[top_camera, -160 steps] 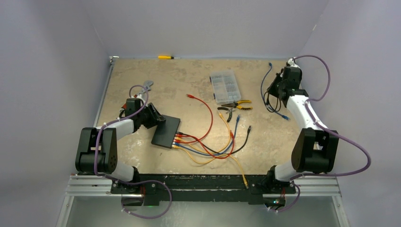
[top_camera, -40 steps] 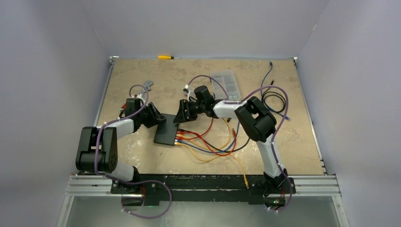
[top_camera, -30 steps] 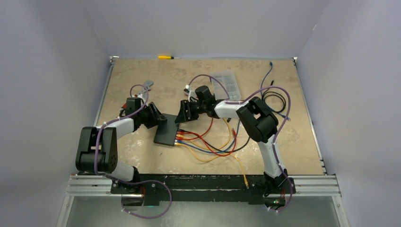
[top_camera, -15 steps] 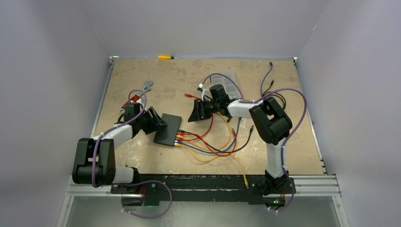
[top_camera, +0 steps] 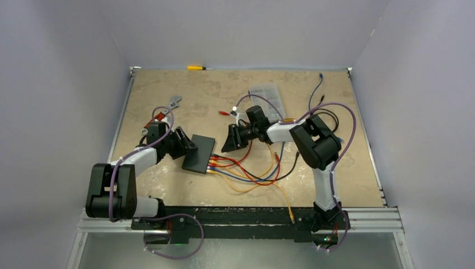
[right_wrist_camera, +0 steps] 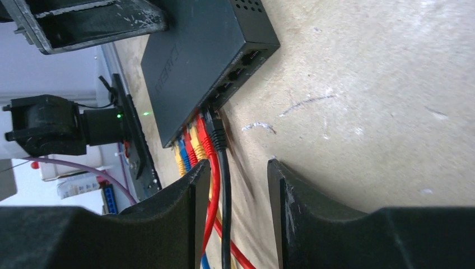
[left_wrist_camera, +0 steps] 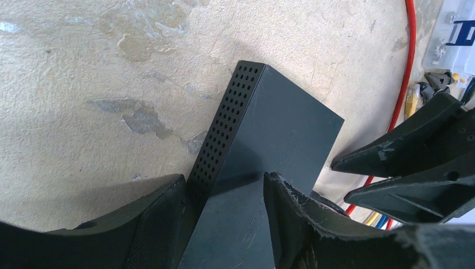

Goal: Pull the plug from the switch port
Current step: Pull the connector from the switch port.

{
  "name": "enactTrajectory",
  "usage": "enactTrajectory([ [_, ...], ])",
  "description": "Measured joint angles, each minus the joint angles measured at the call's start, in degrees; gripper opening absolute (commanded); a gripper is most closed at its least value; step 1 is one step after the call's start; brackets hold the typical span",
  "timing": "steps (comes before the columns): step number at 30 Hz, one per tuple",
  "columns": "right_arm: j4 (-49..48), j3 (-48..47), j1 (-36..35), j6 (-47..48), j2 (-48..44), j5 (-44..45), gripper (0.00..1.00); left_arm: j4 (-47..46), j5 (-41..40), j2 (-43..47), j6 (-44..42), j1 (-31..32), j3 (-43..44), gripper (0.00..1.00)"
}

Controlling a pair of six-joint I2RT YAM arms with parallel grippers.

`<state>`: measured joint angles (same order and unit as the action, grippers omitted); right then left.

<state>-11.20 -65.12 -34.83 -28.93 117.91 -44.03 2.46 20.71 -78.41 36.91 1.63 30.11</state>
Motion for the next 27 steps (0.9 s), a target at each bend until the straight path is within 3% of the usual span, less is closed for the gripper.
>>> enactTrajectory([
  [27,-2.2,-5.6,-2.6,-3.4,6.4,-6.7,0.48,-1.3,0.5,-0.9,0.0,0.0,0.0,0.53],
])
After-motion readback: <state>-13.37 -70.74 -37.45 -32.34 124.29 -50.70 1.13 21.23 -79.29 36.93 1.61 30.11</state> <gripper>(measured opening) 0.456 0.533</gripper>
